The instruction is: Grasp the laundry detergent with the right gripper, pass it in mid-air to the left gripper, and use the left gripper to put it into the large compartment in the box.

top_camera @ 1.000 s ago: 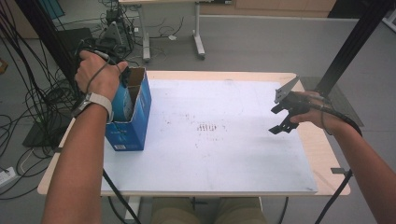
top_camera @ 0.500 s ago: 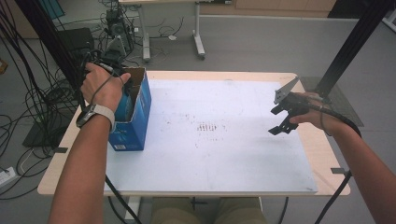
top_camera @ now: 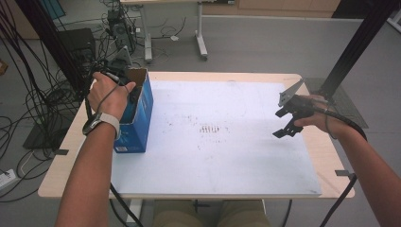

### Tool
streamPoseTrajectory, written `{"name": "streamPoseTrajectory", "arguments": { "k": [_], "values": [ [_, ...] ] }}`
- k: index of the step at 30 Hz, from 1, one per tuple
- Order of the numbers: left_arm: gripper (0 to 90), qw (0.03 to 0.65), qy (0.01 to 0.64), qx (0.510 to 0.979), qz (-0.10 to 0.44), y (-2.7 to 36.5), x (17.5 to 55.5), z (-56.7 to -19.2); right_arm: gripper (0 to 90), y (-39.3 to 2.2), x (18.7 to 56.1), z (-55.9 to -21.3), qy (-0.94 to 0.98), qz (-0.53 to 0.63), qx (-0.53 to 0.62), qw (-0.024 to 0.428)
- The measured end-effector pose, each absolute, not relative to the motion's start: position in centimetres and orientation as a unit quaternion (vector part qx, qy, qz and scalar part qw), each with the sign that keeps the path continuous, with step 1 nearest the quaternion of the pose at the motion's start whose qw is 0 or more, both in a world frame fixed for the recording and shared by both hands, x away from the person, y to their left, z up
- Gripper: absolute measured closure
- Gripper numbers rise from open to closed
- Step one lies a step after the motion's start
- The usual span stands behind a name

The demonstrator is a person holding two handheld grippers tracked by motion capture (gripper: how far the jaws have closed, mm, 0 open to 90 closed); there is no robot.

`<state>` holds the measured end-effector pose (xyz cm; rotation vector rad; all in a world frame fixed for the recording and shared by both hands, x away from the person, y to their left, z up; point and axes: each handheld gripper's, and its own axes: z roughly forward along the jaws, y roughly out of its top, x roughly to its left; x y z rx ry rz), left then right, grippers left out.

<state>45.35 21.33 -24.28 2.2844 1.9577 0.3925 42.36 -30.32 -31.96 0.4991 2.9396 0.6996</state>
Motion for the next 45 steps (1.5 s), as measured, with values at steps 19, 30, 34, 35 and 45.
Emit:
{"name": "streamPoseTrajectory", "arguments": {
  "k": [19, 30, 34, 35, 45],
  "values": [
    [37.3, 0.044, 0.637, 0.761, 0.12, 21.3, 45.6, -26.0, 10.8, -30.5, 42.3, -32.3, 0.959, 0.225, 0.165, 0.037],
    [37.3, 0.039, 0.637, 0.762, 0.114, 21.4, 45.6, -26.8, 10.8, -30.6, 42.2, -32.3, 0.959, 0.224, 0.167, 0.036],
    [37.3, 0.038, 0.637, 0.762, 0.113, 21.4, 45.7, -27.0, 10.8, -30.6, 42.2, -32.3, 0.96, 0.223, 0.167, 0.035],
    [37.3, 0.037, 0.637, 0.762, 0.112, 21.4, 45.7, -27.0, 10.8, -30.6, 42.2, -32.3, 0.96, 0.224, 0.167, 0.035],
    [37.3, 0.037, 0.635, 0.763, 0.113, 21.4, 45.8, -27.3, 10.8, -30.7, 42.3, -32.5, 0.96, 0.223, 0.168, 0.033]
  ]
}}
